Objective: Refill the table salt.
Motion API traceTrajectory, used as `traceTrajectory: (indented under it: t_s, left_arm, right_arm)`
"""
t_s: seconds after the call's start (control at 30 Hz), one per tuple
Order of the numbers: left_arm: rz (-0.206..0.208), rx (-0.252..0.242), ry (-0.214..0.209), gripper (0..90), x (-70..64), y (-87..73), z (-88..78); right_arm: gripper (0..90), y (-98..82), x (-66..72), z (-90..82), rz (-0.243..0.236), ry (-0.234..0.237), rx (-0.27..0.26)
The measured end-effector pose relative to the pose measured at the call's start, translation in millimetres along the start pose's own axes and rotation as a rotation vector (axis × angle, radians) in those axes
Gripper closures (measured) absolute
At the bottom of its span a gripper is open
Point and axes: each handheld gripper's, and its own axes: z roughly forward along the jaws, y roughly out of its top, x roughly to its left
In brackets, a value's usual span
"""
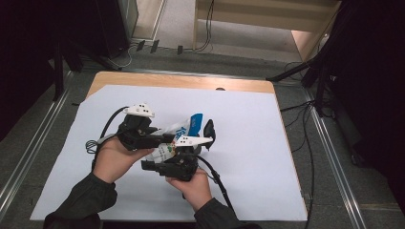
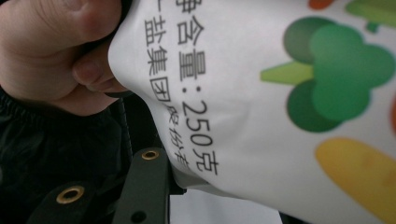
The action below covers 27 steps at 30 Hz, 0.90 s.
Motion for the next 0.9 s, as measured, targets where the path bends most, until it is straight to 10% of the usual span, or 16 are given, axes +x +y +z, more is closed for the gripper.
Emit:
traceTrajectory:
  t_s: [0.5,0.9]
  left_arm:
    - [-0.016,0.056,0.007,76.0,7.4,-6.7,4.8]
    - [-0.089,0.05,-0.07,75.1,26.8,-20.5,3.8]
  right_arm:
    - [66.6,-4.4,-4.9,4.7,-0.016,-0.026,0.034]
    - [67.0,-12.9,-6.2,14.1,-0.109,-0.077,0.082]
